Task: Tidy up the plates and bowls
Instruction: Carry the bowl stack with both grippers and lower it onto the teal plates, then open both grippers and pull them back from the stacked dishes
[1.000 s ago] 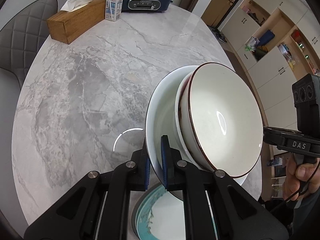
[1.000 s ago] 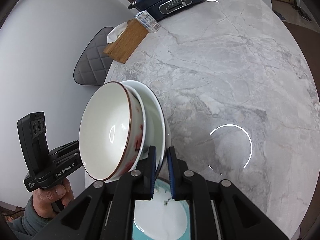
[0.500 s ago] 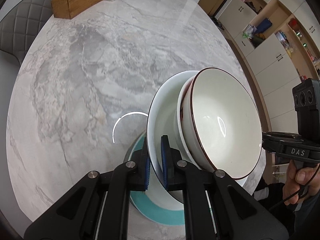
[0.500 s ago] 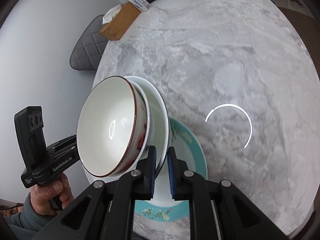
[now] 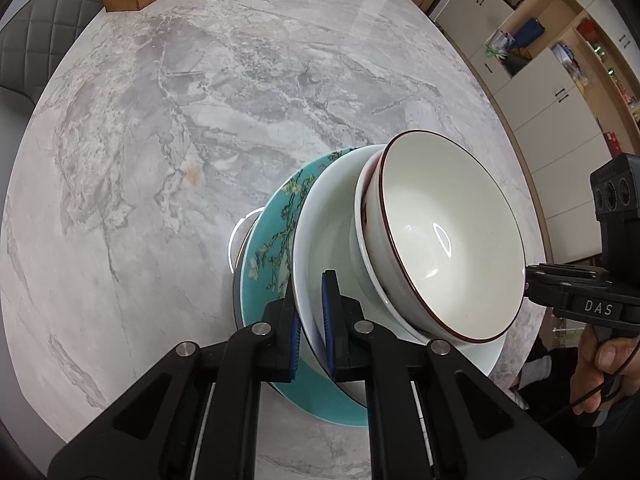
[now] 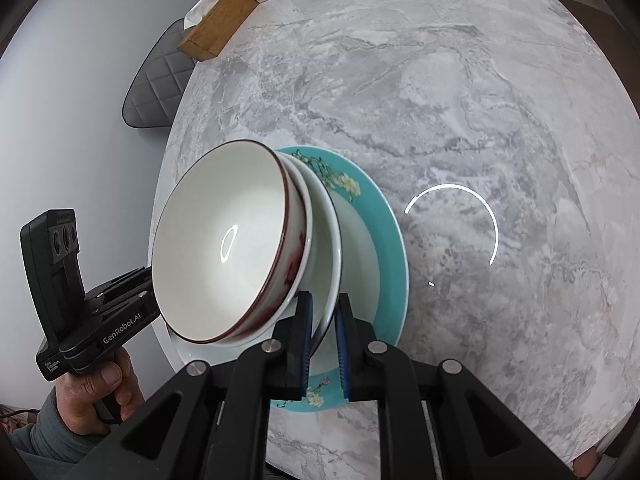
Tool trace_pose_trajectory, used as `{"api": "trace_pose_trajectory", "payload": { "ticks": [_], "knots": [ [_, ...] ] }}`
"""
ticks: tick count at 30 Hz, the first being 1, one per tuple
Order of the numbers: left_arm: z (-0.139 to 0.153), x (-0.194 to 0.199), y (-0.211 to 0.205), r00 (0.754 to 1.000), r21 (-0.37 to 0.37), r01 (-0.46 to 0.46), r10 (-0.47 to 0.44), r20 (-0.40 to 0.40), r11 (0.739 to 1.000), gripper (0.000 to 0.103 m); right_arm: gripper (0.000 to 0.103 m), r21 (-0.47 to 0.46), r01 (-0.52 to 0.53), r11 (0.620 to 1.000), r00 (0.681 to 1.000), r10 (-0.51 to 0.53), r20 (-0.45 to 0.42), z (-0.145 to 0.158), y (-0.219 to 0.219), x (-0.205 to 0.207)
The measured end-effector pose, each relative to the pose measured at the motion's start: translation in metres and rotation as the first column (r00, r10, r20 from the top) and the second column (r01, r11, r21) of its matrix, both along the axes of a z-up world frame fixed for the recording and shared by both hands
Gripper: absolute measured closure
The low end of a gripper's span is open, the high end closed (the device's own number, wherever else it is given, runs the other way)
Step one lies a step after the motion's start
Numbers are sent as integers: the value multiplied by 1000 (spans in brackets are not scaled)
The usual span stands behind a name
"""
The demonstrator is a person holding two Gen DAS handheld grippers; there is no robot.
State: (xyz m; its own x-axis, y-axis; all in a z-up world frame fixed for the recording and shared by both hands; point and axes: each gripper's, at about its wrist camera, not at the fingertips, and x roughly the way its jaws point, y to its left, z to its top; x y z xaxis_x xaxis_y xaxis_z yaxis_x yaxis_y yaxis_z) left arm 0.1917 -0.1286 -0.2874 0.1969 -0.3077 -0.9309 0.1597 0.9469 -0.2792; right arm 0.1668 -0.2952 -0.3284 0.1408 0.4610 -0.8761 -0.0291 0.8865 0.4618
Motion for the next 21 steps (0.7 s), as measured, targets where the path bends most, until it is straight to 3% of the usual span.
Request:
{"api": "trace_pose_trajectory", "payload": {
  "ticks": [21],
  "knots": [
    [-8, -7, 8, 999, -8, -32, 32, 41, 999, 93, 87, -11, -4, 1000, 998, 4, 65, 2, 3, -3]
  ]
}}
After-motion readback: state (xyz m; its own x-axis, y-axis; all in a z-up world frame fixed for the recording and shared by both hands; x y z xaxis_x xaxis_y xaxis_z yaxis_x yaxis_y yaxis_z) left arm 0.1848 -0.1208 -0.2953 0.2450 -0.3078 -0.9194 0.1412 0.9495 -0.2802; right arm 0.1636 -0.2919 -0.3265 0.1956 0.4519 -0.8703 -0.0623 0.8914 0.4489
